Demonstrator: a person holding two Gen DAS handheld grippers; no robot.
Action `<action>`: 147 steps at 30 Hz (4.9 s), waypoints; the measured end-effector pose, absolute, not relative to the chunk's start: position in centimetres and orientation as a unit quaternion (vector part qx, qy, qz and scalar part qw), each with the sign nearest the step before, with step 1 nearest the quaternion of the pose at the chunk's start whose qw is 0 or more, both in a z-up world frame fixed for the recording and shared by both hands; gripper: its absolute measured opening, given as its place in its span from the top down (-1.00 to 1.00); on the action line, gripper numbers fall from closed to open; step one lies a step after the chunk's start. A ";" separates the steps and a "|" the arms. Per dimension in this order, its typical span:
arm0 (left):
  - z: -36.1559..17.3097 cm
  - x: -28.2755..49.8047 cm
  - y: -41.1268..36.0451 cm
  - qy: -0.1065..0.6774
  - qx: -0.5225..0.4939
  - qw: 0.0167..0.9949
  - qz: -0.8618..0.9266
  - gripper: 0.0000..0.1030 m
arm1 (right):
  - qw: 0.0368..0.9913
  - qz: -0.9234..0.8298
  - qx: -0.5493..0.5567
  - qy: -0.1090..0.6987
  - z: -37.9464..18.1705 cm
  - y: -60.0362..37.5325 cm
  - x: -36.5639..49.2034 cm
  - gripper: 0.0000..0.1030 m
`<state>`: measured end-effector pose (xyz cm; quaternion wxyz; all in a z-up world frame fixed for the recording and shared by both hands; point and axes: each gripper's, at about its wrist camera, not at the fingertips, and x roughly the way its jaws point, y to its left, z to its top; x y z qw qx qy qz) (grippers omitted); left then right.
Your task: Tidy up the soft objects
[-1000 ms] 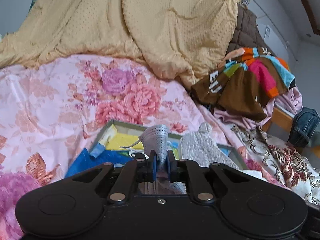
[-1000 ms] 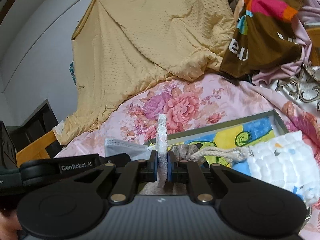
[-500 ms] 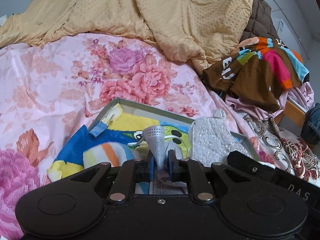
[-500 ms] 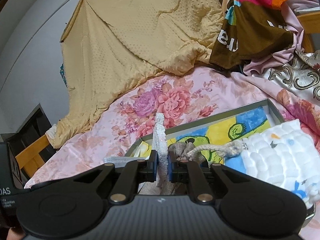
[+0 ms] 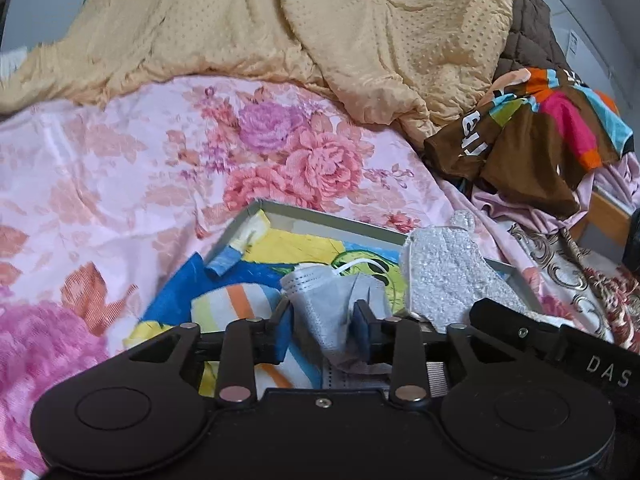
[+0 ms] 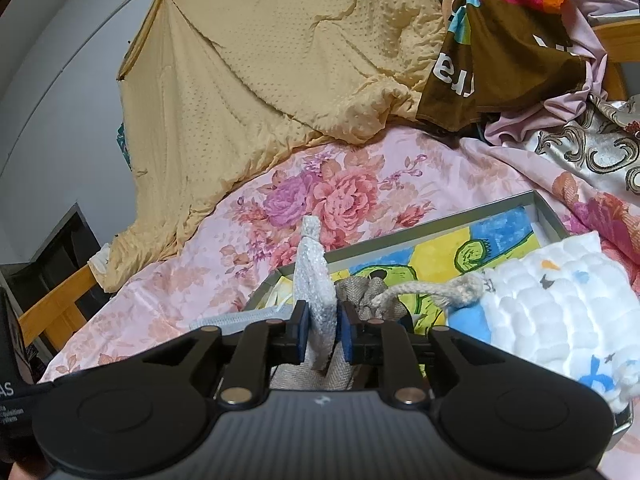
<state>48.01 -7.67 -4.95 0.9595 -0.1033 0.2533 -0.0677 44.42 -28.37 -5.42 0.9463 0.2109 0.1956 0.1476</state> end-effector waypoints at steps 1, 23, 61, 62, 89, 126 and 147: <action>-4.9 47.9 -7.7 0.251 -0.102 0.960 -0.068 0.19 | 0.946 0.147 0.211 0.196 -5.4 -28.4 44.4 0.60; -2.7 44.8 -5.8 0.225 -0.119 0.966 -0.045 -0.90 | 0.952 0.147 0.205 0.173 -2.1 -30.1 41.7 -0.68; 5.0 21.9 -3.4 0.162 -0.141 0.975 -0.056 -0.98 | 0.983 0.079 0.074 0.150 5.9 -28.4 20.3 -0.99; 4.9 21.6 -3.5 0.162 -0.138 0.975 -0.056 -0.98 | 0.983 0.079 0.072 0.151 5.9 -28.5 19.9 -0.99; 1.6 14.9 -3.3 0.176 -0.083 0.979 -0.065 -0.98 | 0.979 0.054 0.047 0.193 1.8 -28.2 13.4 -0.99; -3.4 13.4 -2.5 0.226 -0.070 0.970 -0.051 -0.98 | 0.966 0.053 0.061 0.245 -2.9 -26.4 12.5 -0.99; -3.3 13.3 -2.3 0.217 -0.054 0.974 -0.036 -0.98 | 0.968 0.049 0.058 0.241 -3.2 -26.2 13.1 -0.99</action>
